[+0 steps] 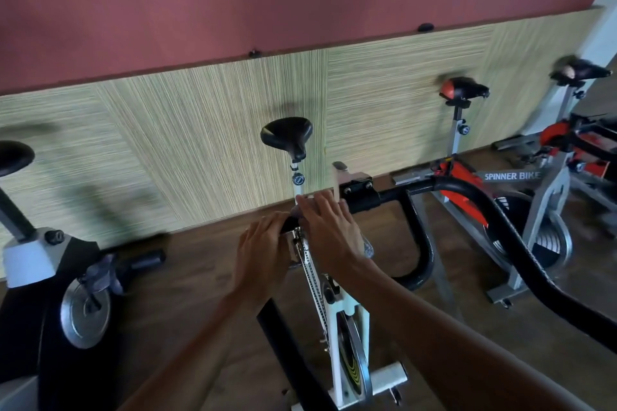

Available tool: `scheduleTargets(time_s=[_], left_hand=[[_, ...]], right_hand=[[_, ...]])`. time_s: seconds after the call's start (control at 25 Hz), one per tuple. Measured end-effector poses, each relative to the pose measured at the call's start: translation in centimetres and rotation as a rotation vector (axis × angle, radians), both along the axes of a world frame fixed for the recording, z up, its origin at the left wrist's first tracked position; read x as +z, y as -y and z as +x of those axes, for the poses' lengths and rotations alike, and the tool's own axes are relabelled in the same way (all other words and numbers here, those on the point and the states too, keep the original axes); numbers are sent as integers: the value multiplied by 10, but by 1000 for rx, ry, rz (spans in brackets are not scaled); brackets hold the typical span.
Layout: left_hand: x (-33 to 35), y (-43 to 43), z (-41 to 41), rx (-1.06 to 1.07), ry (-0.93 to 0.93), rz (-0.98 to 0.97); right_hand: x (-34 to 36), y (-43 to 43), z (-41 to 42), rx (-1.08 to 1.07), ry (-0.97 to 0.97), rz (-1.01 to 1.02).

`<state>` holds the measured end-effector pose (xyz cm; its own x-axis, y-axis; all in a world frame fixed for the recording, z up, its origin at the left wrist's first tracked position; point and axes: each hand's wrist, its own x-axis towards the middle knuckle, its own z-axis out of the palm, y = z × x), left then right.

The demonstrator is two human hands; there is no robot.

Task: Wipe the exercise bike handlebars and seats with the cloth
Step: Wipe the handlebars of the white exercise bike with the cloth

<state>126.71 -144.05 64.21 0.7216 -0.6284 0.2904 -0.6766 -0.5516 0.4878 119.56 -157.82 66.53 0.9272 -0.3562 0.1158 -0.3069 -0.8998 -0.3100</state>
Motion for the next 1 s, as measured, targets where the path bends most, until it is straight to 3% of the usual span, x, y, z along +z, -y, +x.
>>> scheduleTargets(time_s=[0.16,0.52,0.76,1.0], left_hand=[[-1,-1,-2,-13,17,5],[5,-2,-4,1,-15,4],[11,0,-7,42,-47,58],[8,-2,-8,28,-10,105]], right_hand=[[-3,14,-5,-5,-73,52],[0,21,-9,49,-12,182],[1,12,-46,123,-121,51],[-11,7,-60,119,-79,2]])
